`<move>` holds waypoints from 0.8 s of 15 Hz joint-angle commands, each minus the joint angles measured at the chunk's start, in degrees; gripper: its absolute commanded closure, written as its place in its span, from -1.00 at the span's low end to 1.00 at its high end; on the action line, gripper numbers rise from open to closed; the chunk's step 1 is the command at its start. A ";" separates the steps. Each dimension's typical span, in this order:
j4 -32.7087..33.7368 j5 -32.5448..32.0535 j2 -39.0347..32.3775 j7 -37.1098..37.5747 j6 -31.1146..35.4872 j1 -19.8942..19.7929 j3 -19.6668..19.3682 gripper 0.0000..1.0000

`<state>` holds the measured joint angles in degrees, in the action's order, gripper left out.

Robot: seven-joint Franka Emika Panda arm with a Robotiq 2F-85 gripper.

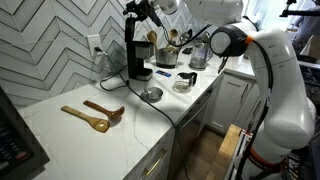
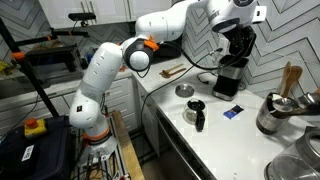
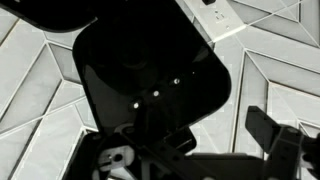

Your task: Remove the silver plate from the top of coffee maker, then open the lid of coffee maker

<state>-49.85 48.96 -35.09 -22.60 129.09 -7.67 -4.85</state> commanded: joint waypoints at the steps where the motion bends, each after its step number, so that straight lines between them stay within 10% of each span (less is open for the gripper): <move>1: 2.40 2.78 -2.15 -1.92 2.34 -0.55 1.72 -1.00; 12: -0.79 0.05 1.39 0.57 2.54 0.89 0.00 -1.00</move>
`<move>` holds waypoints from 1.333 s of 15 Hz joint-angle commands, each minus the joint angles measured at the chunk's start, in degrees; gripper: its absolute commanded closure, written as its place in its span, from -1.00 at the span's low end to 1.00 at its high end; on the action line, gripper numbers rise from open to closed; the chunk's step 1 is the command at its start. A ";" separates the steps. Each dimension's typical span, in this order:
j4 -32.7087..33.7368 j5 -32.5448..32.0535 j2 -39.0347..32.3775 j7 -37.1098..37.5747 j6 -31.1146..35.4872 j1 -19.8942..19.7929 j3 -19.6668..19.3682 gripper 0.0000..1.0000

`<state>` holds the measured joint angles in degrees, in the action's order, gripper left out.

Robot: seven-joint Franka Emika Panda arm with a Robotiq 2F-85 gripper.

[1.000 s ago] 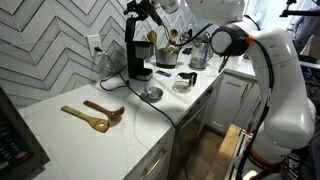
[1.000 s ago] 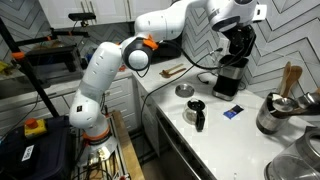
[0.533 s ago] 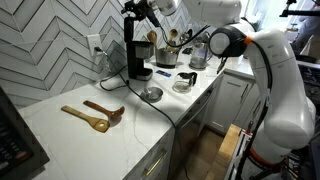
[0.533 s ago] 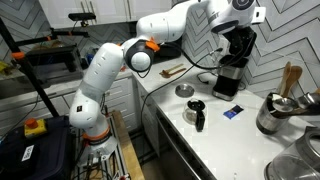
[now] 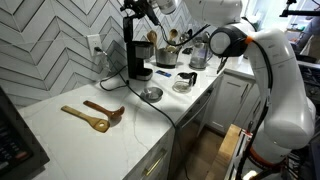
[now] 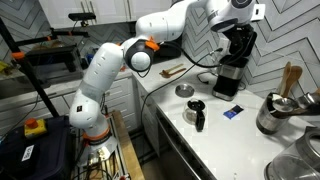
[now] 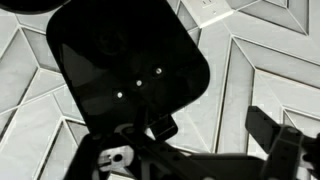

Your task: Remove the silver plate from the top of coffee maker, then open the lid of coffee maker

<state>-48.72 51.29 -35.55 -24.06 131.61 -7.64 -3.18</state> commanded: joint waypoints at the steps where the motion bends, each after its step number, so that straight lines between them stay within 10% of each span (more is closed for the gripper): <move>1: -2.18 -3.12 2.20 2.59 -0.11 1.05 -2.06 -1.00; 12: -9.33 -19.40 11.57 18.08 -6.51 7.32 -10.08 -1.00; 20: -26.82 -31.81 24.60 35.03 -8.58 12.38 -14.84 -1.00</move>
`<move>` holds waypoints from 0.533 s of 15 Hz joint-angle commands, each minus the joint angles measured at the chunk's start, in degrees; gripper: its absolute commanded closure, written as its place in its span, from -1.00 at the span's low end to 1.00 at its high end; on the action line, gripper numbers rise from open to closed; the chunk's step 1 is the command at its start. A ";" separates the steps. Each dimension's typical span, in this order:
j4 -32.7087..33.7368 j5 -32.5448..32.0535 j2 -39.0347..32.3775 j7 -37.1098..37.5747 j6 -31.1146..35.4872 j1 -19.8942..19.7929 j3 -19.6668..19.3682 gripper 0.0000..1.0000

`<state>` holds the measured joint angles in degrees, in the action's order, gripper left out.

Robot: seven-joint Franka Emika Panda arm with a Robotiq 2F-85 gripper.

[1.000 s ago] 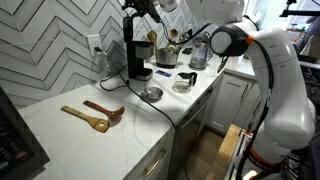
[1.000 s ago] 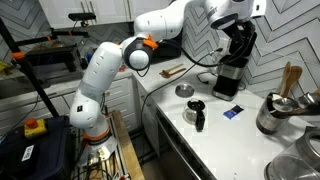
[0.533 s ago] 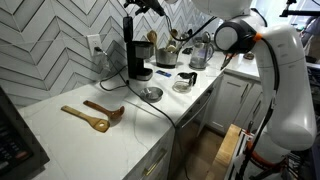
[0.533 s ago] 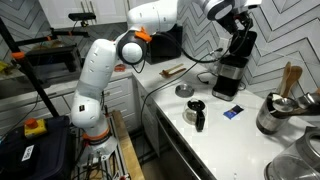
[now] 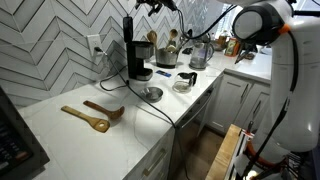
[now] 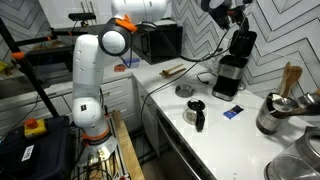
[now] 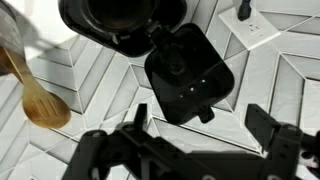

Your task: Remove the silver plate from the top of coffee maker, then open the lid of coffee maker

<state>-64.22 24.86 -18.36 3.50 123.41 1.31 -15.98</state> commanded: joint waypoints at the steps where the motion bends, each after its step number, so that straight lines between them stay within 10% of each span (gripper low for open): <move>1: -13.78 -7.74 9.01 10.48 -0.56 4.34 -2.27 -1.00; 8: -23.39 -17.31 17.15 25.37 -5.05 6.91 -0.96 -1.00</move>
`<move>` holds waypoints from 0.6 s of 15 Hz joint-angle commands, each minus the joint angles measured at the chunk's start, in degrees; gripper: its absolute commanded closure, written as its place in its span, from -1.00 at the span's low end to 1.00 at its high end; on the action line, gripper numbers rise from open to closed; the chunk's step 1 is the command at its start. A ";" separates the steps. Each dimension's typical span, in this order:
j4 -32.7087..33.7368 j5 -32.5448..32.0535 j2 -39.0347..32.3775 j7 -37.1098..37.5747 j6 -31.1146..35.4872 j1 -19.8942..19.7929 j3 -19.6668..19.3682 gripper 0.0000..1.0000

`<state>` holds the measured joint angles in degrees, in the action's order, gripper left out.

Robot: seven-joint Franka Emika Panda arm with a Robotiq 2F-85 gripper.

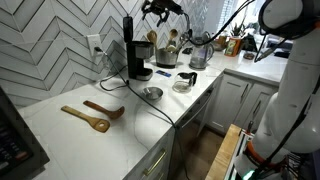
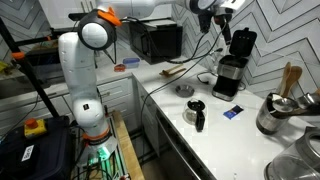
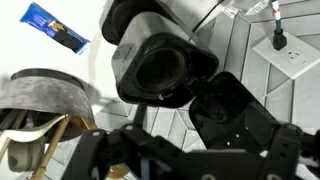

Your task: Remove the silver plate from the top of coffee maker, then open the lid of coffee maker

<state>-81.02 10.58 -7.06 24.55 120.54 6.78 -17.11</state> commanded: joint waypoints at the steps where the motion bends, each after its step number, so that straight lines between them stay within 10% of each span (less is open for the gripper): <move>1: -7.08 -3.04 6.64 4.83 -3.19 1.48 0.38 -1.00; 7: -8.23 -8.62 12.09 5.92 -10.15 1.71 1.21 -1.00; 9: -4.56 -5.44 8.65 4.22 -8.70 -3.95 5.86 -1.00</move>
<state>-85.96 4.84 1.84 28.96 112.13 7.20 -15.42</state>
